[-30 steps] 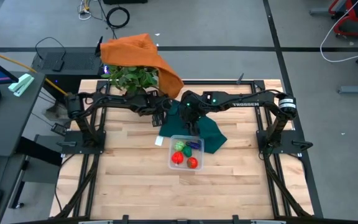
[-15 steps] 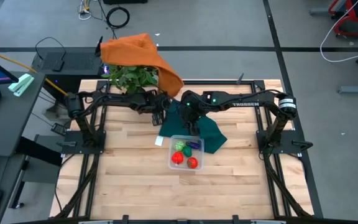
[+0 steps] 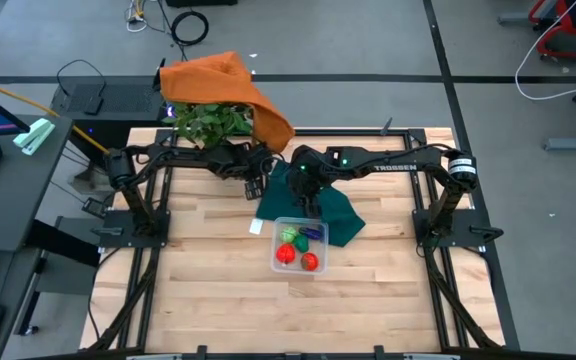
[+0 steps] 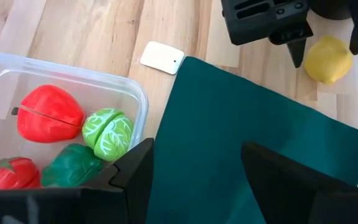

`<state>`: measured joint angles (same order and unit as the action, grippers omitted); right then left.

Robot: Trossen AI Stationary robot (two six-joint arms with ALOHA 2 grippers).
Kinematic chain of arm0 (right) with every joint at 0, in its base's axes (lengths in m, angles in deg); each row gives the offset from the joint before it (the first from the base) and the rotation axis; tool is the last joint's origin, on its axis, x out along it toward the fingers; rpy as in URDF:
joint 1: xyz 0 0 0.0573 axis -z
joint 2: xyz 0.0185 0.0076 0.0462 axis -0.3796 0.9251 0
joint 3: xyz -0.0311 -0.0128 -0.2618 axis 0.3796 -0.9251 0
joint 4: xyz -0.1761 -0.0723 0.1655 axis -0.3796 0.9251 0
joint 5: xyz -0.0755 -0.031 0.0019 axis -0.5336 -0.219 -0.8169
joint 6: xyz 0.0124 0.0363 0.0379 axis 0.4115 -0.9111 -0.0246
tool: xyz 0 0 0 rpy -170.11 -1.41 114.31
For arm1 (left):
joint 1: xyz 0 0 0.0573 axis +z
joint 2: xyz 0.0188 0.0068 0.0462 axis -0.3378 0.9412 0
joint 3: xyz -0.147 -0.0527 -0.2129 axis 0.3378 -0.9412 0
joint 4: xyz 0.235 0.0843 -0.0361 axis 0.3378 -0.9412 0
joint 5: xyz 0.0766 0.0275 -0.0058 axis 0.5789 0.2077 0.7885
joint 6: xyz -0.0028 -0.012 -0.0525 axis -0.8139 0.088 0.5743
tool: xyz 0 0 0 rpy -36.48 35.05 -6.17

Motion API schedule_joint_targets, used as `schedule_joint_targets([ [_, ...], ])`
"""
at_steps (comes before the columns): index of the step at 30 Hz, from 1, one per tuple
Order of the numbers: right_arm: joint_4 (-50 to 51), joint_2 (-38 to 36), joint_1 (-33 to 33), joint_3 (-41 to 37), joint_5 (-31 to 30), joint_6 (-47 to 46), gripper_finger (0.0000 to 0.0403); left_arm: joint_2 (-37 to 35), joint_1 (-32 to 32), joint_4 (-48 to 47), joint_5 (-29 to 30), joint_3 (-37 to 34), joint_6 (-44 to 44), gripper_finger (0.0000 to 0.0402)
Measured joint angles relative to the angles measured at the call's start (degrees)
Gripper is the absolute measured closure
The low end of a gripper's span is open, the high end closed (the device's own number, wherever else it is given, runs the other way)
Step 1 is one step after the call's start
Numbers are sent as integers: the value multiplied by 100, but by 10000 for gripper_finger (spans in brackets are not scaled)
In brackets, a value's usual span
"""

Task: Pick and placing Produce into tupperware
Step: Put the lemon into the transparent basket

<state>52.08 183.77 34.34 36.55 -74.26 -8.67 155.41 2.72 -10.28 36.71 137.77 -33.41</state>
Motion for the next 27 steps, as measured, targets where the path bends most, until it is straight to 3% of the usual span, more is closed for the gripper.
schedule_joint_targets([
  [9,0,0,0,0,9,-11,199,0,-20,342,200,0,-3,144],
  [20,0,0,-2,0,11,-45,199,0,-22,353,453,0,10,97],
  [27,-2,0,-2,2,11,-48,199,180,-314,383,904,-4,-203,91],
])
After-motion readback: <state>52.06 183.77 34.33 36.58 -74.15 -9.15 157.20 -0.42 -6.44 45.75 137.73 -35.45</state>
